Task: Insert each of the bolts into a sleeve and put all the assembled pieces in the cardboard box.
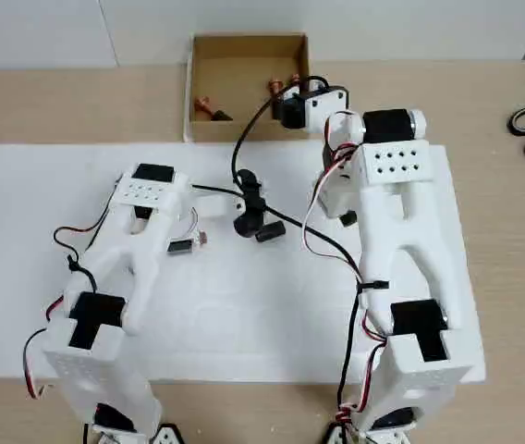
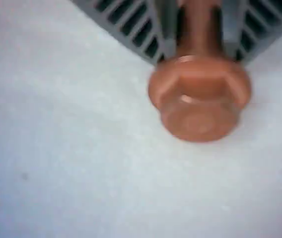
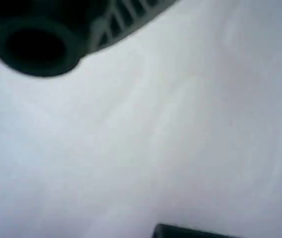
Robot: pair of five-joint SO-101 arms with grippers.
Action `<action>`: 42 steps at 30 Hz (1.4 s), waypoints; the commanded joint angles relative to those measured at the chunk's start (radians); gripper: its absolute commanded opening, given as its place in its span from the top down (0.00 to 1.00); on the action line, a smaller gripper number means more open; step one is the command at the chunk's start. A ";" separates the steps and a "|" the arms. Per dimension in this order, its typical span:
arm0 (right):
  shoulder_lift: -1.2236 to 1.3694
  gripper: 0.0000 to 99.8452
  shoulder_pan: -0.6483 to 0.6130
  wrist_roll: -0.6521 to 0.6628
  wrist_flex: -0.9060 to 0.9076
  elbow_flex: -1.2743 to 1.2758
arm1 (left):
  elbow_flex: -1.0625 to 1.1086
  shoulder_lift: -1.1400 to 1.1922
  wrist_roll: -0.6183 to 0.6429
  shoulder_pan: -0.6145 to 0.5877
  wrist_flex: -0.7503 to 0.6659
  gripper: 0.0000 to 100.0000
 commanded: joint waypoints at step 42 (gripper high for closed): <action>-0.062 1.00 0.005 -0.012 0.005 -0.003 | -0.616 0.339 1.298 -0.021 0.236 0.85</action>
